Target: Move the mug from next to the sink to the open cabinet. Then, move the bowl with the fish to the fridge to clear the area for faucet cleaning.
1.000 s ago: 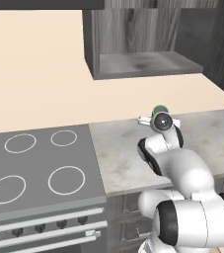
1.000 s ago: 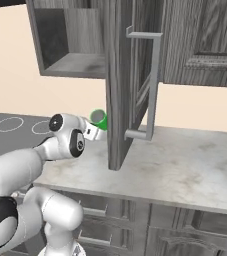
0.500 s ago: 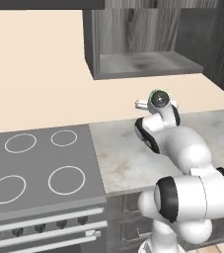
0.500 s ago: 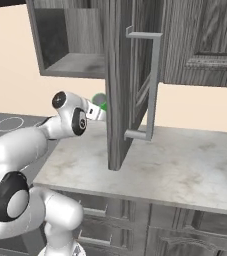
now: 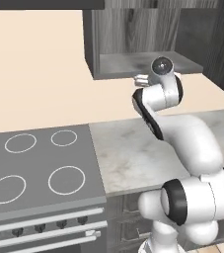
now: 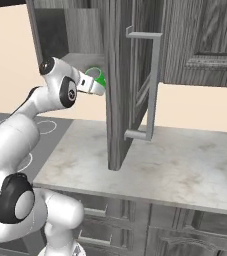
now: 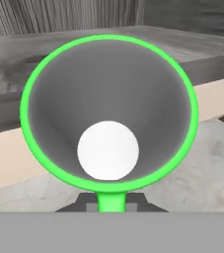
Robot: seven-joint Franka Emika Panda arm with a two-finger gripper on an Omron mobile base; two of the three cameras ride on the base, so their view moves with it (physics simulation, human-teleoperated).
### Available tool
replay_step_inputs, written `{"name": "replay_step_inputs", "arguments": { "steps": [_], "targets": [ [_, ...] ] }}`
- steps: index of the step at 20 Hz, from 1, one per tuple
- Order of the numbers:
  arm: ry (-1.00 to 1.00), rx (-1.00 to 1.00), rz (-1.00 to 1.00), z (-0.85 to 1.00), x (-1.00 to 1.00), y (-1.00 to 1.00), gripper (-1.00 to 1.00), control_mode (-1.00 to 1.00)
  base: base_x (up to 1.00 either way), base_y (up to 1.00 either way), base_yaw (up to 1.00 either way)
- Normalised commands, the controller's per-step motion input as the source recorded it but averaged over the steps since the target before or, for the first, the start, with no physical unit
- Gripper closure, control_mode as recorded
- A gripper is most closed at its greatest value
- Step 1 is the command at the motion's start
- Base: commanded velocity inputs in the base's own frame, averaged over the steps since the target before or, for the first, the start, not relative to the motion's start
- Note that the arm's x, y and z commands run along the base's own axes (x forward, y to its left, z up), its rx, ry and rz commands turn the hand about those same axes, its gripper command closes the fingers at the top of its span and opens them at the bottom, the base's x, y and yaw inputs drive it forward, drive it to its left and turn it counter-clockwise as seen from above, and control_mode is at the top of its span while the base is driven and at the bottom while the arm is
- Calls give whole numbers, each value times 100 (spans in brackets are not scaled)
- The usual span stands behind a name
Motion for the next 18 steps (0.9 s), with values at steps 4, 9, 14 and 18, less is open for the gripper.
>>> {"name": "replay_step_inputs", "arguments": {
  "steps": [4,9,14,18],
  "targets": [
    [-1,11,31,24,0,0,100,-100,0,0,0],
    [-6,-4,24,25,-13,14,100,-100,0,0,0],
    [-27,-8,10,22,-29,16,100,-100,0,0,0],
    [-22,-2,8,73,-1,5,100,-100,0,0,0]
  ]
}}
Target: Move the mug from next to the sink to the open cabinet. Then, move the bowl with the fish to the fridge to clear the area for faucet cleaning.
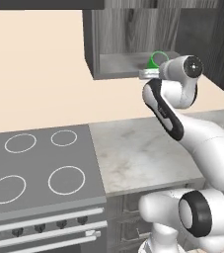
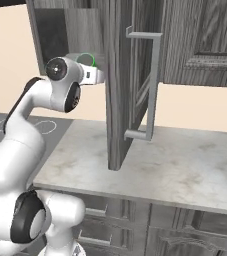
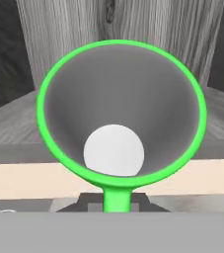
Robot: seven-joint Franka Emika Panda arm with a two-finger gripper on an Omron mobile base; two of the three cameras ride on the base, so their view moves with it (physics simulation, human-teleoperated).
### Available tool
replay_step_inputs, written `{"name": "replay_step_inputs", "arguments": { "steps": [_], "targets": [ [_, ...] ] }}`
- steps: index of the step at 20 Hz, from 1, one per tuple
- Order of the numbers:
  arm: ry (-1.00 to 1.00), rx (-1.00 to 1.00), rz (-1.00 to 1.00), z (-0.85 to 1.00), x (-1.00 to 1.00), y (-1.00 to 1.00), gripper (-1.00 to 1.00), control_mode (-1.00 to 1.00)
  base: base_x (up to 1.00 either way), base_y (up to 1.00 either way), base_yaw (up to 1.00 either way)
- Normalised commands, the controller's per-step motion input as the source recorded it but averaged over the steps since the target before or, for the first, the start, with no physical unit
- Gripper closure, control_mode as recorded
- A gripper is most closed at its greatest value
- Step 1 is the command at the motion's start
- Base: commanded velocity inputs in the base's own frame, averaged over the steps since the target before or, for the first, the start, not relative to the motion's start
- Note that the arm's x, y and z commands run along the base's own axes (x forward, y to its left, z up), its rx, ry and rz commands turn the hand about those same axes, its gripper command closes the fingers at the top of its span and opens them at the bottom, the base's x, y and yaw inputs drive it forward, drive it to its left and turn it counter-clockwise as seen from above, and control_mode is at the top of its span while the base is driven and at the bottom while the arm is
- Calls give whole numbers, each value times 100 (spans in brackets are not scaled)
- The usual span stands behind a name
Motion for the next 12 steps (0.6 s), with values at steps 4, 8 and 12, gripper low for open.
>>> {"name": "replay_step_inputs", "arguments": {
  "steps": [4,8,12],
  "targets": [
    [0,2,0,74,44,0,100,-100,0,0,0],
    [12,0,0,10,71,0,100,-100,0,0,0],
    [22,0,0,-2,36,0,100,-100,0,0,0]
  ]
}}
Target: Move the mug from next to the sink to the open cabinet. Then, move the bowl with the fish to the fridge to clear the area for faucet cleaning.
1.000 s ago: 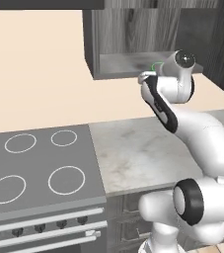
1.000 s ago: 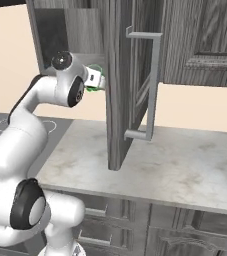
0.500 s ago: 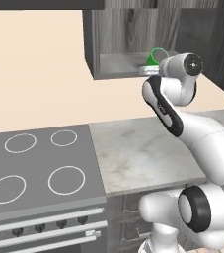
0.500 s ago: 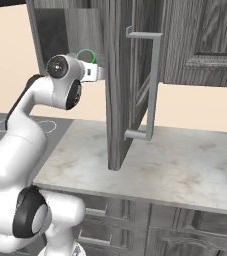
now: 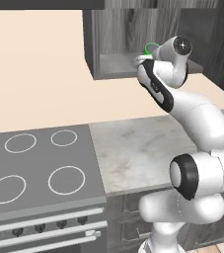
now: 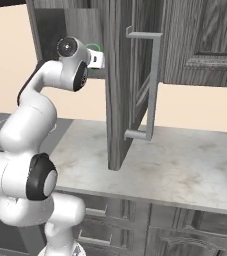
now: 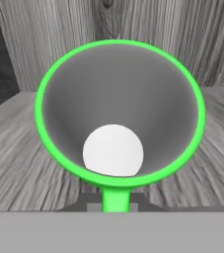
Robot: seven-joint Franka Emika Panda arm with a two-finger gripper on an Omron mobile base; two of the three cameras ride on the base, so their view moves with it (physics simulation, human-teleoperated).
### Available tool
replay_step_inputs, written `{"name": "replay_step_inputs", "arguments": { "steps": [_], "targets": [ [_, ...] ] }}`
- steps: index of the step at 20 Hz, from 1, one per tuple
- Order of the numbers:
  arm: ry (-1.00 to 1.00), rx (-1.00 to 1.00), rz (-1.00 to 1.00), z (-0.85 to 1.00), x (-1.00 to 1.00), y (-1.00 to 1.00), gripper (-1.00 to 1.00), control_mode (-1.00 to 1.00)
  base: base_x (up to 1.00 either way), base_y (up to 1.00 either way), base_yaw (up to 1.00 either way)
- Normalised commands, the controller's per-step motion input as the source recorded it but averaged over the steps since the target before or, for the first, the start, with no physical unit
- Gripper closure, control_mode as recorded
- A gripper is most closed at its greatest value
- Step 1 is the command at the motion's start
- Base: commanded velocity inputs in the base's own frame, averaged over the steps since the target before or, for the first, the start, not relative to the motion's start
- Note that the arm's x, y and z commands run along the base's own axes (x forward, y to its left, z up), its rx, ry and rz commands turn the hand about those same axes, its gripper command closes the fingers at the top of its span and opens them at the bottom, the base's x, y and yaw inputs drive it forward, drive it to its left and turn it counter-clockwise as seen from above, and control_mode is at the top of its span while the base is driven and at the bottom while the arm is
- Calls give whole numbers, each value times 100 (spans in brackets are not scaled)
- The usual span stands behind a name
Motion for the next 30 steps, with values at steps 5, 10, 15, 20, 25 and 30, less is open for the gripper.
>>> {"name": "replay_step_inputs", "arguments": {
  "steps": [5,10,15,20,25,30],
  "targets": [
    [15,0,0,0,31,0,100,-100,0,0,0],
    [7,-4,0,-19,23,0,100,-100,0,0,0],
    [1,-9,0,-31,40,1,100,-100,0,0,0],
    [0,-8,0,-23,66,0,100,-100,0,0,0],
    [0,-3,0,-12,67,0,-100,-100,0,0,0],
    [0,0,0,0,-6,0,-100,-100,0,0,0]
  ]
}}
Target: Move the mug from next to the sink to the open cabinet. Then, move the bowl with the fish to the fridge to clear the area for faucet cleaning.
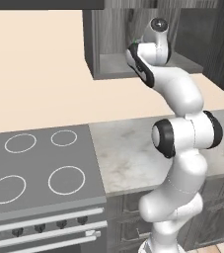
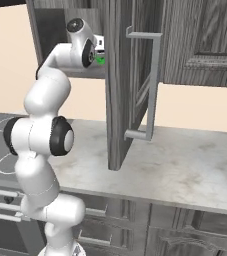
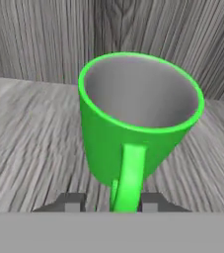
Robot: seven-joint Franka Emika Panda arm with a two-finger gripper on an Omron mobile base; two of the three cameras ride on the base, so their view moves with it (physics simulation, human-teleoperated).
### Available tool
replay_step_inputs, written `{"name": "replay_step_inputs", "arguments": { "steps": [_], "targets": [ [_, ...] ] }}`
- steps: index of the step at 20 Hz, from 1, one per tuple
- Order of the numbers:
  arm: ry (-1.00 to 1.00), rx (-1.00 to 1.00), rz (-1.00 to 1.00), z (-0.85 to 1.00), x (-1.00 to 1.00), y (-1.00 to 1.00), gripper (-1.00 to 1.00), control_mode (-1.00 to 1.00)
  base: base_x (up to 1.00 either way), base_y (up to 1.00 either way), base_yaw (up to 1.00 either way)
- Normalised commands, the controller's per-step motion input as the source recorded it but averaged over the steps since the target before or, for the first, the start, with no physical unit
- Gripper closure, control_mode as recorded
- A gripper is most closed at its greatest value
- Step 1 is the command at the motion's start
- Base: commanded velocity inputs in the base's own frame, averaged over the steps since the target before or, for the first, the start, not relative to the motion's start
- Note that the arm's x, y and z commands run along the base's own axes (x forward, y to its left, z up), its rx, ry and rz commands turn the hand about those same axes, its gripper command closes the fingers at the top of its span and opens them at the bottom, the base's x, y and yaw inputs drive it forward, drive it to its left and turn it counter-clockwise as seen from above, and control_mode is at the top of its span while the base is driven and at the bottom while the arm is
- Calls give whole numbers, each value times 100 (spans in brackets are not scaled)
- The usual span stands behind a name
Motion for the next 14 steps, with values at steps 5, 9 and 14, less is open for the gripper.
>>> {"name": "replay_step_inputs", "arguments": {
  "steps": [5,9,14],
  "targets": [
    [-5,0,0,0,-46,0,-100,-100,0,0,0],
    [-18,0,0,4,-88,0,-100,-100,0,0,0],
    [-5,0,-5,-21,-100,4,-100,-100,0,0,0]
  ]
}}
